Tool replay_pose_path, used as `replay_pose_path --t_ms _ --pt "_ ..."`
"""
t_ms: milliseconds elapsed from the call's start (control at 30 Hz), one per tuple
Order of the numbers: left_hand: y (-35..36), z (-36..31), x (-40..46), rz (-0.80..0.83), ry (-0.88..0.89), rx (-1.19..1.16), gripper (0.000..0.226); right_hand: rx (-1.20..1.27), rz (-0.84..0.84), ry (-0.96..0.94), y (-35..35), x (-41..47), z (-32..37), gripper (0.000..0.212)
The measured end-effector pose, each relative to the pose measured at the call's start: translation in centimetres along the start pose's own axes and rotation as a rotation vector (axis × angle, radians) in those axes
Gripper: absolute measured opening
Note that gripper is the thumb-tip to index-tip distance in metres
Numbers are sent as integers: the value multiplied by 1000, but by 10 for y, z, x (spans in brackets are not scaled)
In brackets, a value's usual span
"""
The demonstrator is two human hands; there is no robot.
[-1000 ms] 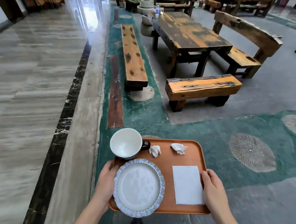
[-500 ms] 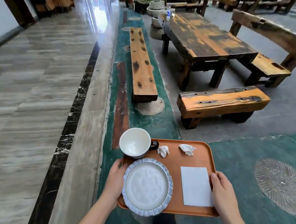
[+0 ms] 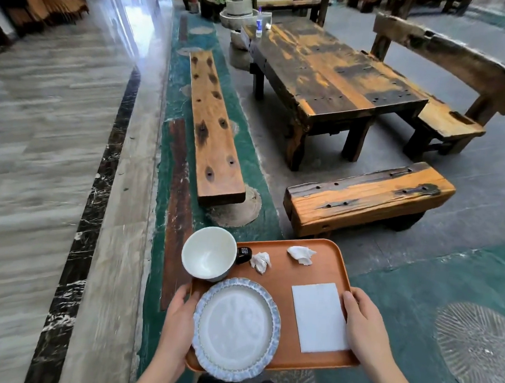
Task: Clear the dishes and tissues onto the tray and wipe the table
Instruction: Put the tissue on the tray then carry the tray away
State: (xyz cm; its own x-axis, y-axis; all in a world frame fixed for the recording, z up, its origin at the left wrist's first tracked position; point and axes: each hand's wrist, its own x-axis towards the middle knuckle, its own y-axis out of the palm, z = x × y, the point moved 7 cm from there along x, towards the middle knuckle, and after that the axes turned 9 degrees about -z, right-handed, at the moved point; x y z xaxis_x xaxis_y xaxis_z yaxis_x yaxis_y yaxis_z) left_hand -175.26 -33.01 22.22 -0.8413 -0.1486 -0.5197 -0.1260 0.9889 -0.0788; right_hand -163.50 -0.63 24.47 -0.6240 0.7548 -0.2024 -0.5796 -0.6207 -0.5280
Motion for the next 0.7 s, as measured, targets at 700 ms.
replay_pose_path --t_ms 700 --pt "177 -260 361 162 4 17 6 -6 -194 151 173 322 213 12"
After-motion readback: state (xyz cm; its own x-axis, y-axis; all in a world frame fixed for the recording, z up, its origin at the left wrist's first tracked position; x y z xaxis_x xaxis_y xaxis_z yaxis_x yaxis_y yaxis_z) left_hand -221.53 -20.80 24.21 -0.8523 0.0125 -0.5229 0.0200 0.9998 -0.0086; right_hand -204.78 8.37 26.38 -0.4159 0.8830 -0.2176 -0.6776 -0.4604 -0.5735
